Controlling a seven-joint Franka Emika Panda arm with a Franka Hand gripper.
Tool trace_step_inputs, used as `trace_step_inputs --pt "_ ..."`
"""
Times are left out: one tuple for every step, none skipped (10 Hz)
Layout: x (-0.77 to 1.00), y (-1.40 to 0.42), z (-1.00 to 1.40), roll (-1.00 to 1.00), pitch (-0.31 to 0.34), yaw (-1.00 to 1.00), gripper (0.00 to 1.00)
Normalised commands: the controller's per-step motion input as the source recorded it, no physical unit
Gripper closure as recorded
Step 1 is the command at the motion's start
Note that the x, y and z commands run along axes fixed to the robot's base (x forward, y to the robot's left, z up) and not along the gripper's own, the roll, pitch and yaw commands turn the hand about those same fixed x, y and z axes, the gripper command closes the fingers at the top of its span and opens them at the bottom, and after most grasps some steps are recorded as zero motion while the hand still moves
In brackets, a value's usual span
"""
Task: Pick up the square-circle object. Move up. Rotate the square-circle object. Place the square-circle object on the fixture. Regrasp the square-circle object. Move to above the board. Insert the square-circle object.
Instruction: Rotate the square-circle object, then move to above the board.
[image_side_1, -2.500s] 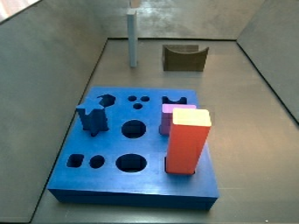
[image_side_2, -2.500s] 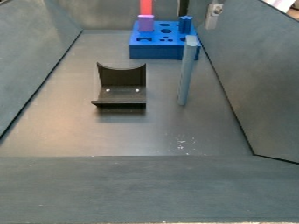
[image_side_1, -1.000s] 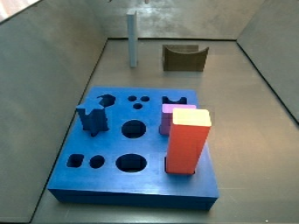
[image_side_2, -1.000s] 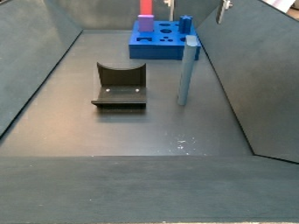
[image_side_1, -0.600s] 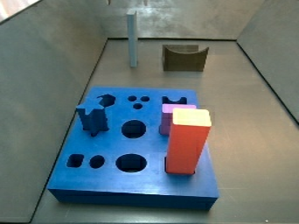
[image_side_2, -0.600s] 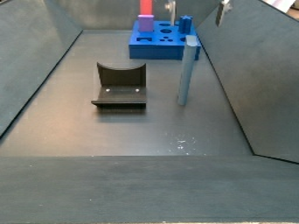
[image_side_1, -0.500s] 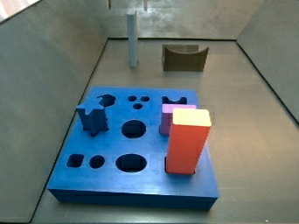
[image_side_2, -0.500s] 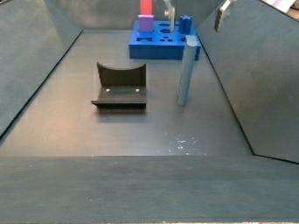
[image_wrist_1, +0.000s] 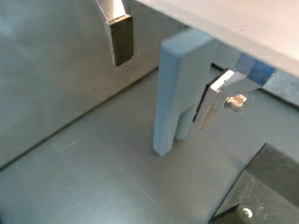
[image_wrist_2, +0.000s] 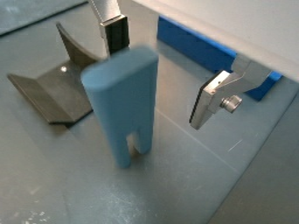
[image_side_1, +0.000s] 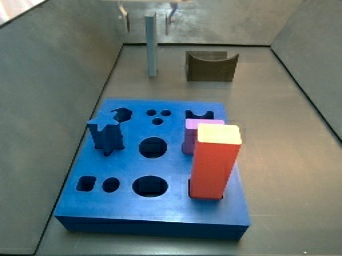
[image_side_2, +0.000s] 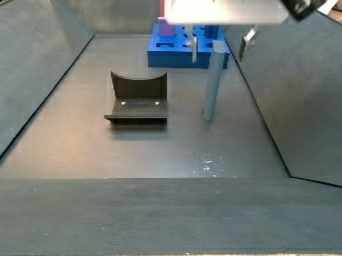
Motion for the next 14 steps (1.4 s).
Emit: trace_step_inputs --pt "0.0 0.0 0.0 -0.11 -0.058 0.04 1.0" --pt "-0.21 -0.45 1.0 -0.02 -0.105 -0.03 1.0" --pt "-0.21 -0.45 1.0 -0.02 -0.103 -0.03 1.0" --pt "-0.2 -0.37 1.0 -0.01 -0.081 0.01 1.0" --pt "-0.18 -0.34 1.0 0.0 -0.052 0.01 1.0" --pt "-0.15 -0.31 1.0 0.02 0.008 0.03 1.0" --pt "-0.14 -0.29 1.0 0.02 0.033 0.03 1.0" --pt "-0.13 -0.26 1.0 0.02 0.032 0.03 1.0" --pt "-0.12 -0.23 1.0 0.02 0.032 0.04 1.0" --pt "-0.1 -0.19 0.94 0.02 0.037 0.04 1.0" --pt "-0.05 -0.13 0.77 0.01 0.044 0.04 1.0" --pt "-0.02 -0.07 0.6 0.0 0.06 0.04 1.0" --pt "0.01 -0.04 0.37 0.0 0.082 0.04 1.0" --pt "0.01 -0.04 0.2 0.0 0.092 0.04 1.0"
